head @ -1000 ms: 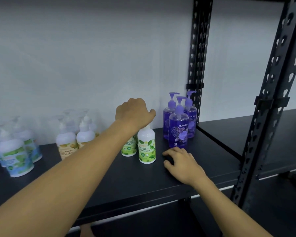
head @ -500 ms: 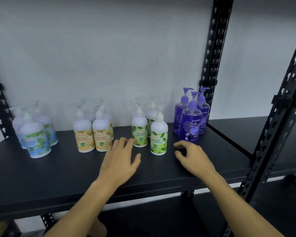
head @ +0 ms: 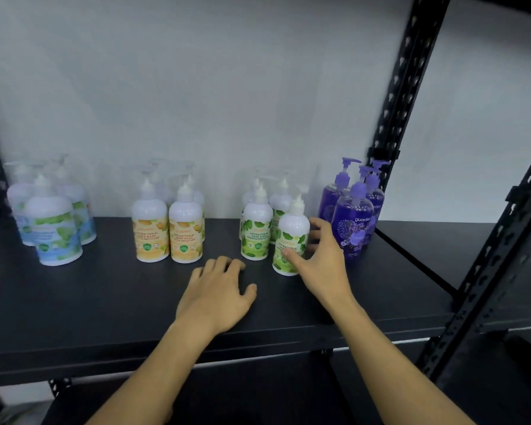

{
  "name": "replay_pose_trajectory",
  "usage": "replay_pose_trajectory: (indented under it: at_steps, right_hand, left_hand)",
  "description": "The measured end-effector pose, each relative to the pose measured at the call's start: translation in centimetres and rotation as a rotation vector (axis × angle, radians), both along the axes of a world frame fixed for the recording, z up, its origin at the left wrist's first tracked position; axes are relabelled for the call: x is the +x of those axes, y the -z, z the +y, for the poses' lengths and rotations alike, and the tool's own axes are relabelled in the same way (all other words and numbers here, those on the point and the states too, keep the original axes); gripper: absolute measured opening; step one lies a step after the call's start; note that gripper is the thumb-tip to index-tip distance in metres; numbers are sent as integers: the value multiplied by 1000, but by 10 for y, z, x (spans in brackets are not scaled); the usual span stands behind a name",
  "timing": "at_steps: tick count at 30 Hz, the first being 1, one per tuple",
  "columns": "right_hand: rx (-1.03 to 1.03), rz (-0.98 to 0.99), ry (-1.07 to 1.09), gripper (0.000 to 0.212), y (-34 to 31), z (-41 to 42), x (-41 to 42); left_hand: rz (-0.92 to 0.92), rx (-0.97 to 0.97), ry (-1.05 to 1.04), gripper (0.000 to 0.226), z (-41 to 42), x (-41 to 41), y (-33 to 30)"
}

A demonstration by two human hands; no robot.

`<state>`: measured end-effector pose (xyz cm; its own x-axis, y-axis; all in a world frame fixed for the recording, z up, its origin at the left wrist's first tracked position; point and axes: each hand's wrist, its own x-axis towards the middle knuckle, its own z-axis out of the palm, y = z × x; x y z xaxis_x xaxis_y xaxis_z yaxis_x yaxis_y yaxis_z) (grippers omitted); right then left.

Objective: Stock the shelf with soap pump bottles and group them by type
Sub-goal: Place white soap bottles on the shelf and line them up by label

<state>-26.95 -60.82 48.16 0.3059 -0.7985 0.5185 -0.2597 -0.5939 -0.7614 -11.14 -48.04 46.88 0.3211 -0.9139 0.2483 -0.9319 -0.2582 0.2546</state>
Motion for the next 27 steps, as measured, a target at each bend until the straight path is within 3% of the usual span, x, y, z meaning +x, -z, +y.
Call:
replay_pose_trajectory:
  at_steps: [13,21,27]
  right_hand:
    - [-4,72,-160,75,-2,-30,6]
    - [-112,127,-103,88,-2,-37,13]
    - [-122,112,-110,87,4,-46,17]
  left_hand:
    - [15,-5,3,51,2,-2,-1]
    - [11,-7,-3,51,4,-4,-3]
    - [0,-12,-6,51,4,-4,-3]
